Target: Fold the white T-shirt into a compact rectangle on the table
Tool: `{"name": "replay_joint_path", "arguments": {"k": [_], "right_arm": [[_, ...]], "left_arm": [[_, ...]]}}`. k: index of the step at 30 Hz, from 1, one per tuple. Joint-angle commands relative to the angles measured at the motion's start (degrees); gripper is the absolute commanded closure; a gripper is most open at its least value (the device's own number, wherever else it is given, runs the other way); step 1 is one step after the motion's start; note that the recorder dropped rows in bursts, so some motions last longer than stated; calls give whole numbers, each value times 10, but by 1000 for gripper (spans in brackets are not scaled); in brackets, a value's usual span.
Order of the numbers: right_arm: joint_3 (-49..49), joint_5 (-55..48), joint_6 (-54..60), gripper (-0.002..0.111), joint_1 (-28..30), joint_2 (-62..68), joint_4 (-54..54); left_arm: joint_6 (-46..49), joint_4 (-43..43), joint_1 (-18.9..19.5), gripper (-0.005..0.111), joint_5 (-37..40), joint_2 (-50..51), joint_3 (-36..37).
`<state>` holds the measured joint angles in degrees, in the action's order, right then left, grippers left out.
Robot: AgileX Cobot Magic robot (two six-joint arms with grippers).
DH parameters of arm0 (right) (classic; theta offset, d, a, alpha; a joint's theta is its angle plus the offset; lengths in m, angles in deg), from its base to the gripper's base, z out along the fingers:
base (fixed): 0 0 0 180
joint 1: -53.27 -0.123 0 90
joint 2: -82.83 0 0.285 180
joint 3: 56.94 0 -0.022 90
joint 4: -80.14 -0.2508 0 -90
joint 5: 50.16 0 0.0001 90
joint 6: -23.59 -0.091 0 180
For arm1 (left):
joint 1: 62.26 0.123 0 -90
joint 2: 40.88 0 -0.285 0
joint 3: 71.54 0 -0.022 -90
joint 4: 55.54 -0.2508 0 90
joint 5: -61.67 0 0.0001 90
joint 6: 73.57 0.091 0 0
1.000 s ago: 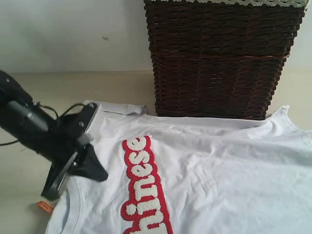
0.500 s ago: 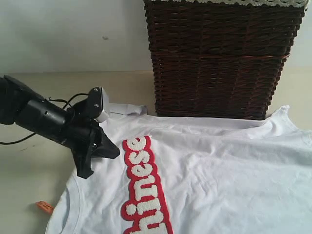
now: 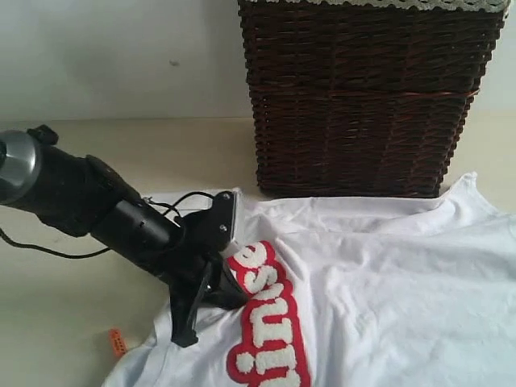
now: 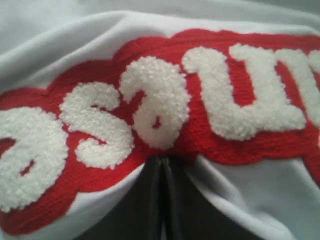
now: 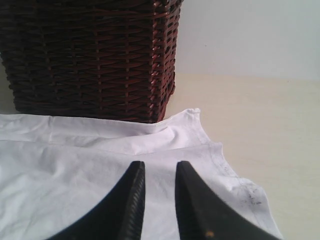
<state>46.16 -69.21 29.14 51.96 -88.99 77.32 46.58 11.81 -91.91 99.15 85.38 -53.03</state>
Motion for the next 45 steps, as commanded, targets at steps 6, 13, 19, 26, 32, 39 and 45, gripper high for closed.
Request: {"name": "replay_joint_path", "arguments": {"k": [6, 13, 19, 26, 32, 39, 45], "right_arm": [[-3, 7, 1, 85, 0, -4, -1], [-3, 7, 1, 85, 0, -4, -2], [-3, 7, 1, 85, 0, -4, -2], [-3, 7, 1, 85, 0, -4, -1], [-3, 7, 1, 85, 0, -4, -1], [-3, 7, 3, 85, 0, -4, -1], [-3, 7, 3, 85, 0, -4, -2]], "left_arm": [[1, 87, -16, 102, -139, -7, 3], [-9, 205, 55, 68, -106, -76, -33], [-162, 112, 149, 54, -1, -123, -32], [-230, -18, 308, 54, 126, -107, 2], [1, -109, 379, 58, 208, -44, -19], [1, -108, 335, 71, 226, 3, -29], [1, -92, 272, 52, 163, 10, -29]]}}
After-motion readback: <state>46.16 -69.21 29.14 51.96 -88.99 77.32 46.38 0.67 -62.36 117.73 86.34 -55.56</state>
